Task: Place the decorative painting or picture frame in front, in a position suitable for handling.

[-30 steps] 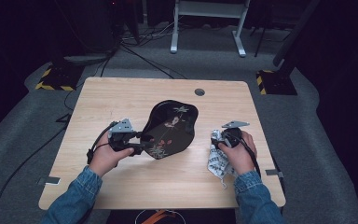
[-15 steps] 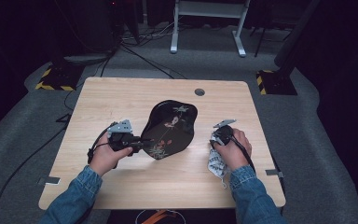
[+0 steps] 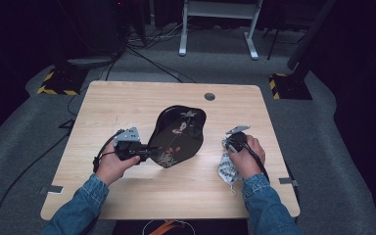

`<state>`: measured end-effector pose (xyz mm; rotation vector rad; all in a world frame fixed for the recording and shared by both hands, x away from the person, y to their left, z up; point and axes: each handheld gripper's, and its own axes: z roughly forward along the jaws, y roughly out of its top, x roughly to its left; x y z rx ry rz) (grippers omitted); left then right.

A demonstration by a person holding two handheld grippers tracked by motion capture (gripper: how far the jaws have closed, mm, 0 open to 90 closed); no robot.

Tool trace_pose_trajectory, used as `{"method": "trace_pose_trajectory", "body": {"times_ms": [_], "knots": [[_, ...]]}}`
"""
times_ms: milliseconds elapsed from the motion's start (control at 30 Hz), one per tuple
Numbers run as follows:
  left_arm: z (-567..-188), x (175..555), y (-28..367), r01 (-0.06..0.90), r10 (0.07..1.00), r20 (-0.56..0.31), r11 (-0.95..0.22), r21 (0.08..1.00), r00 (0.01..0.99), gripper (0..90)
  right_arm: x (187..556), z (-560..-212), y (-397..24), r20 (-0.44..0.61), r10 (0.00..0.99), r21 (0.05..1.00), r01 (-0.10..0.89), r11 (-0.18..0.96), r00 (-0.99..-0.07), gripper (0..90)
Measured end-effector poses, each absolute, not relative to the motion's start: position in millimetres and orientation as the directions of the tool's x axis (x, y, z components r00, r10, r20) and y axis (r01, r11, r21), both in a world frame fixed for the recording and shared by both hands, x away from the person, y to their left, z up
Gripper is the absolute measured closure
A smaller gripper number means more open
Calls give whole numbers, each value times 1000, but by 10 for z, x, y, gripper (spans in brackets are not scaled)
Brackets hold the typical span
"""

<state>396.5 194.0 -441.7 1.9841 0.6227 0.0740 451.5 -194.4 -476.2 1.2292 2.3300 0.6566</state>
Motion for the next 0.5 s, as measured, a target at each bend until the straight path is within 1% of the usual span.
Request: {"method": "trace_pose_trajectory", "body": {"times_ms": [133,167,200,267,300,367,500], "knots": [[-4411,3972,1934,393,457,-209,-355,848,865,801,4462,-4686,-2008,-105,850,626,630,459,-515,839],[-4409,3975,1932,391,458,-207,-354,850,865,801,4428,-4633,-2044,-78,854,646,626,436,-515,839],[-4409,3975,1932,391,458,-207,-354,850,865,801,4428,-4633,-2044,-78,854,646,626,436,-515,839],[-4407,3980,1930,391,456,-208,-354,850,865,801,4366,-4522,-2114,-50,858,686,607,402,-511,839],[-4407,3980,1930,391,456,-208,-354,850,865,801,4366,-4522,-2114,-50,858,686,607,402,-511,839],[-4403,3983,1928,390,457,-205,-356,850,865,801,4314,-4422,-2163,-21,859,718,590,369,-512,839],[-4402,3985,1924,394,459,-210,-353,849,863,801,4193,-4208,-2214,-9,850,775,534,339,-526,839]]}}
